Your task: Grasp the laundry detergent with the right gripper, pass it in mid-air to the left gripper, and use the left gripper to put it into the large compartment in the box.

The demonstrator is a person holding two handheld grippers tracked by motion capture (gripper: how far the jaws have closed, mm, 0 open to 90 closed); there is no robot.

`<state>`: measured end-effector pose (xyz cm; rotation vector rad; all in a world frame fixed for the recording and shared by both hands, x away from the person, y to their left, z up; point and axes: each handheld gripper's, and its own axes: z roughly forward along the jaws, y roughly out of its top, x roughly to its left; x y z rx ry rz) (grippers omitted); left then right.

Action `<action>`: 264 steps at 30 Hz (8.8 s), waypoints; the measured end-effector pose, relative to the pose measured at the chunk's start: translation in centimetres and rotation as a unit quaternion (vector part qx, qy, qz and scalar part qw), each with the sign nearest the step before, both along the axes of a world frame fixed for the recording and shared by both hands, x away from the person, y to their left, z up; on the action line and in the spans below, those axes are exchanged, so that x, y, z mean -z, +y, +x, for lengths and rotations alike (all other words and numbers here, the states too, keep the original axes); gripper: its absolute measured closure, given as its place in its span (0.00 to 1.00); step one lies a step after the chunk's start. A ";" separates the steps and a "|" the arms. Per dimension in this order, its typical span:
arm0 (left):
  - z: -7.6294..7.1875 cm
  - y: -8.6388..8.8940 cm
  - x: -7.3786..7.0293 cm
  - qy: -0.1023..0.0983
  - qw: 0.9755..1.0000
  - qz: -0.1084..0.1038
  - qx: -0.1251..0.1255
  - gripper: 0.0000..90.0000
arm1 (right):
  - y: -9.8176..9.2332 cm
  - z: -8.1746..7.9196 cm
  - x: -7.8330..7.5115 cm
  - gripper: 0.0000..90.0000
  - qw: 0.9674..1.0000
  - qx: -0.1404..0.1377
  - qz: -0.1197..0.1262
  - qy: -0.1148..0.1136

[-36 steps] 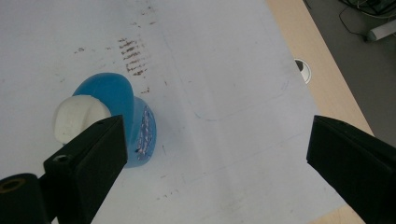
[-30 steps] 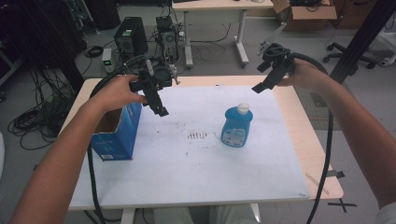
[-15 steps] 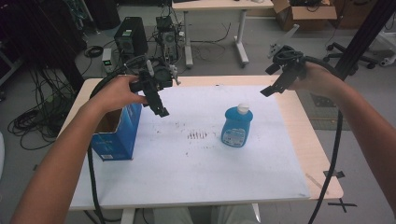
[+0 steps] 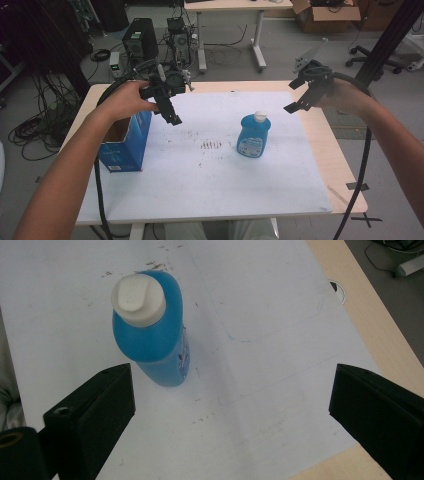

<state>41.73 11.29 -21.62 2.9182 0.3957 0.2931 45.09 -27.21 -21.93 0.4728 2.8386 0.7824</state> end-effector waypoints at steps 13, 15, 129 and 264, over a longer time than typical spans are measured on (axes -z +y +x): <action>0.0 0.0 0.1 -0.002 1.000 0.000 -0.002 0.06 | -0.6 -1.1 2.4 0.04 1.000 0.004 0.021 0.006; 0.0 0.0 0.1 -0.002 1.000 0.001 -0.003 0.06 | -0.6 -1.2 2.7 0.04 1.000 0.003 0.024 0.006; 0.3 0.1 1.3 0.008 1.000 0.005 -0.010 0.06 | 1.5 -4.0 15.9 0.03 0.971 0.019 0.236 -0.022; -6.6 -6.3 -5.4 -0.017 0.996 -0.039 0.079 0.07 | 7.1 -8.2 9.2 0.50 0.959 -0.127 0.253 -0.030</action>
